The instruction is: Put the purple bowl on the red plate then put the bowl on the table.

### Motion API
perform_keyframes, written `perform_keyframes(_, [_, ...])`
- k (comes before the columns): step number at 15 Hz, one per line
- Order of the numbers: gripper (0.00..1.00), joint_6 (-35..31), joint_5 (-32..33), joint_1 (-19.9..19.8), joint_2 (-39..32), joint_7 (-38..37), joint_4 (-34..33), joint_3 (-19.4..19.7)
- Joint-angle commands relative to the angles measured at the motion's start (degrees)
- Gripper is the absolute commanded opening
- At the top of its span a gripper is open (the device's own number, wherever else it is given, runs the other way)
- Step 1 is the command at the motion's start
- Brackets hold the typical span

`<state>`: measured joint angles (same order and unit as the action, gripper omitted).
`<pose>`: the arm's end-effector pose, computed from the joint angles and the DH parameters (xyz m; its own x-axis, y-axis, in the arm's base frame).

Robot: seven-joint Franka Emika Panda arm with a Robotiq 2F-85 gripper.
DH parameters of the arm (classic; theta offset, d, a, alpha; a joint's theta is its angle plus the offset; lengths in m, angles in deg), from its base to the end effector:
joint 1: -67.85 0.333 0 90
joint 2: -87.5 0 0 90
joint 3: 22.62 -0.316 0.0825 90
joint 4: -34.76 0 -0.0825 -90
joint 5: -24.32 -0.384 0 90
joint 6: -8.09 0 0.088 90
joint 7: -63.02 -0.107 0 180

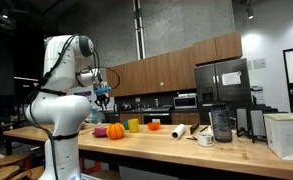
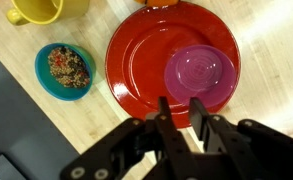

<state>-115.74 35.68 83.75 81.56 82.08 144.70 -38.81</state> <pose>0.5132 0.3074 0.4544 0.5424 0.8363 0.0795 0.8163 -0.5471 0.1853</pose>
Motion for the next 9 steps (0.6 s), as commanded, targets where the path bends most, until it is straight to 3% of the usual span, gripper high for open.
perform_keyframes(1, [0.29,0.25,0.02,0.08,-0.11,-0.06,-0.28,0.01])
perform_keyframes(2, [0.07,0.25,0.02,0.08,-0.11,-0.06,-0.28,0.01])
perform_keyframes(5, [0.00,-0.46,-0.12,0.06,-0.99,-0.36,-0.40,0.05])
perform_keyframes(9, [0.00,-1.89,-0.38,0.03,-2.50,-0.82,-0.39,0.08])
